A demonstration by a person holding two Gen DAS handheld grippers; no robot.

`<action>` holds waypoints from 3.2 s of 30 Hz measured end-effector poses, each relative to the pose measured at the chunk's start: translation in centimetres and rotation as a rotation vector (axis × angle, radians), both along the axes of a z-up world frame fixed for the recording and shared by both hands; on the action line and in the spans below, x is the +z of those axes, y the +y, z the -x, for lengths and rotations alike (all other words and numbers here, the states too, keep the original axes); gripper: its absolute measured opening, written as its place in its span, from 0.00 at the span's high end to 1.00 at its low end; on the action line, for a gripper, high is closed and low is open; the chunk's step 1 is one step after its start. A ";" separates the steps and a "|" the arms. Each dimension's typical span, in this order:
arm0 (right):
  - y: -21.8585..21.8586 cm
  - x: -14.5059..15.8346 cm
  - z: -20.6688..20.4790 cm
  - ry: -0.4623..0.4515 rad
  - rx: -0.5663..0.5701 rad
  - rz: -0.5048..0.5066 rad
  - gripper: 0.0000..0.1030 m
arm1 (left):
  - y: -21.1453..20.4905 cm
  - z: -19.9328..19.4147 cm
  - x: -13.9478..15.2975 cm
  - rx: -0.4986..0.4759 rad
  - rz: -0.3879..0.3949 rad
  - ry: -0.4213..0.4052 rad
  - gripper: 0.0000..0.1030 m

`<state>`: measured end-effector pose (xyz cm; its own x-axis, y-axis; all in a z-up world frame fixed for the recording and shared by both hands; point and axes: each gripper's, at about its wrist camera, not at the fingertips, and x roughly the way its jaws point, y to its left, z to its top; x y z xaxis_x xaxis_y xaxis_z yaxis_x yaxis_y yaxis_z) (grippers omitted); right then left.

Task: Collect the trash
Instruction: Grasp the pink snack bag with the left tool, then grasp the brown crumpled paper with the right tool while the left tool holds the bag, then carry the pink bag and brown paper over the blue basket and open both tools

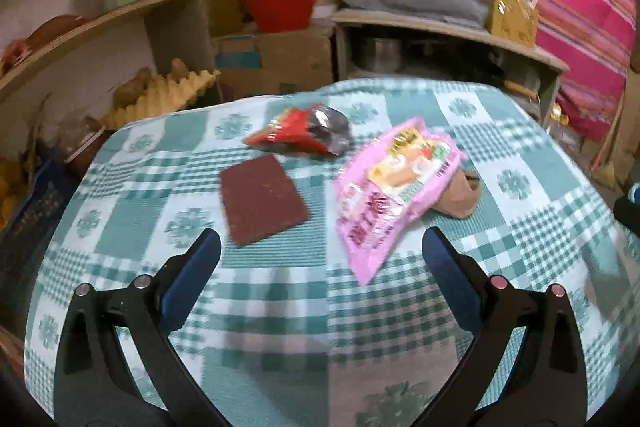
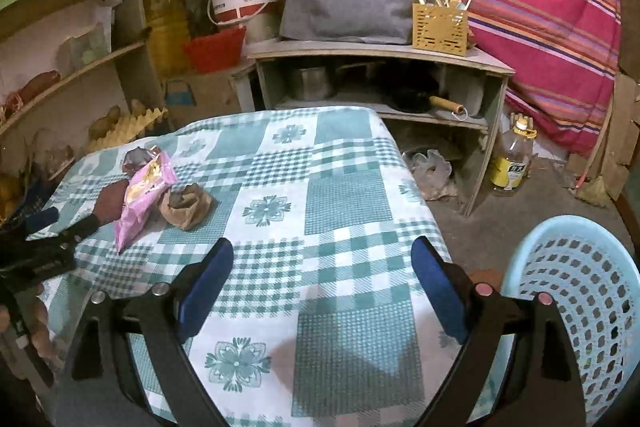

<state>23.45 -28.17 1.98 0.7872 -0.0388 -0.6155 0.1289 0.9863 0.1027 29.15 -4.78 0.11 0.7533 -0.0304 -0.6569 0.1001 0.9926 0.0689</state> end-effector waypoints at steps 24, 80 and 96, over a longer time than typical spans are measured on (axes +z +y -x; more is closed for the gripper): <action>0.5 -1.2 -2.5 0.045 0.012 -0.019 0.14 | -3.7 -2.2 -1.9 -0.149 -0.099 0.054 0.83; 8.1 0.5 -4.8 0.068 0.097 0.120 0.51 | 8.1 -0.7 3.3 0.068 0.038 -0.085 0.83; -6.1 4.0 4.9 0.013 -0.076 0.060 0.51 | -7.8 3.9 5.2 -0.187 0.063 -0.098 0.83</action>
<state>18.52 -34.29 5.97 0.7726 -0.1357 -0.6203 0.2049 0.9779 0.0413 25.26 -12.57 5.29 0.7910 -0.2142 -0.5730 0.2787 0.9600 0.0259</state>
